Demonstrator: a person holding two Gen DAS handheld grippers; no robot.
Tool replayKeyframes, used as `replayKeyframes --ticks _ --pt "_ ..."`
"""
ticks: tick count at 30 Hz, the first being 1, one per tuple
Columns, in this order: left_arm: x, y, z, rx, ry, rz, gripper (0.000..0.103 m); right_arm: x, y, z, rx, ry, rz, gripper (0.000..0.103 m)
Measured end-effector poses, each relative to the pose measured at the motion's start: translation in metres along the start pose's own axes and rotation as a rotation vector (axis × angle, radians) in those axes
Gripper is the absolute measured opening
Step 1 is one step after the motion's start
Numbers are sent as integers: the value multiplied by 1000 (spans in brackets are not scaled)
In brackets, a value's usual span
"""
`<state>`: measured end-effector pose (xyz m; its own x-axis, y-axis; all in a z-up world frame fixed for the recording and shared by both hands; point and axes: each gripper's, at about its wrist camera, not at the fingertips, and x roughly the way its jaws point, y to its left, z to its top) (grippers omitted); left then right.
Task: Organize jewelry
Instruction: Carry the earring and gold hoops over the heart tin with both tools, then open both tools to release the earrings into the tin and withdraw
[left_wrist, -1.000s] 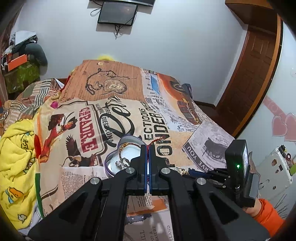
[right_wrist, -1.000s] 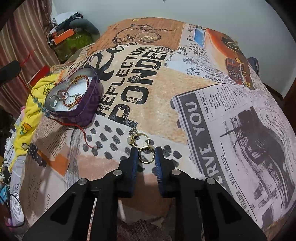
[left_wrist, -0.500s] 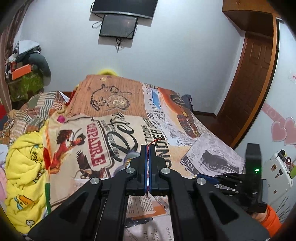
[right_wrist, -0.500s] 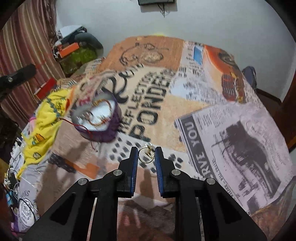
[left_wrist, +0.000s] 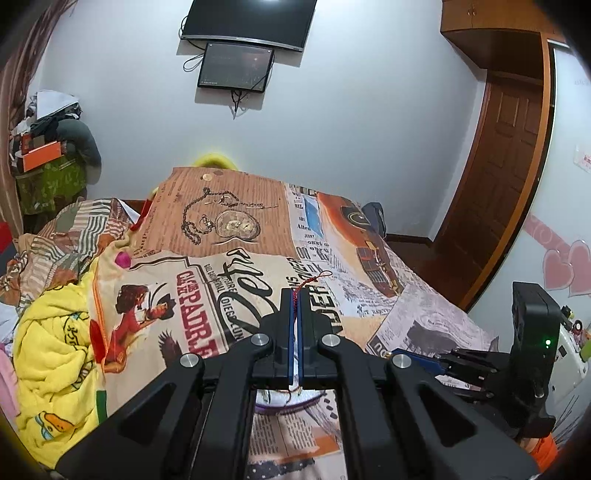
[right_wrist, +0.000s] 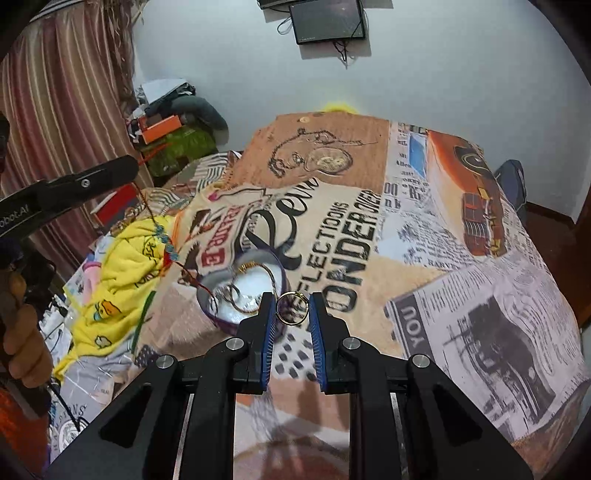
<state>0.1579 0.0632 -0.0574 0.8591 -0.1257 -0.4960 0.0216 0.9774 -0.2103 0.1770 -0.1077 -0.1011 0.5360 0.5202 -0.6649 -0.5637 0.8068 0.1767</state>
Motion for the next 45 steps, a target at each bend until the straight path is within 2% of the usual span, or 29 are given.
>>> replayKeyframes --ticks 15,32,45 --pt "35 6 8 0 23 -32 0 21 10 10 -25 2 23 16" --pt "96 24 -26 -50 193 -81 0 45 8 6 -31 47 30 17" --pt "91 37 -48 -33 263 -83 1 57 14 6 -53 71 37 16"
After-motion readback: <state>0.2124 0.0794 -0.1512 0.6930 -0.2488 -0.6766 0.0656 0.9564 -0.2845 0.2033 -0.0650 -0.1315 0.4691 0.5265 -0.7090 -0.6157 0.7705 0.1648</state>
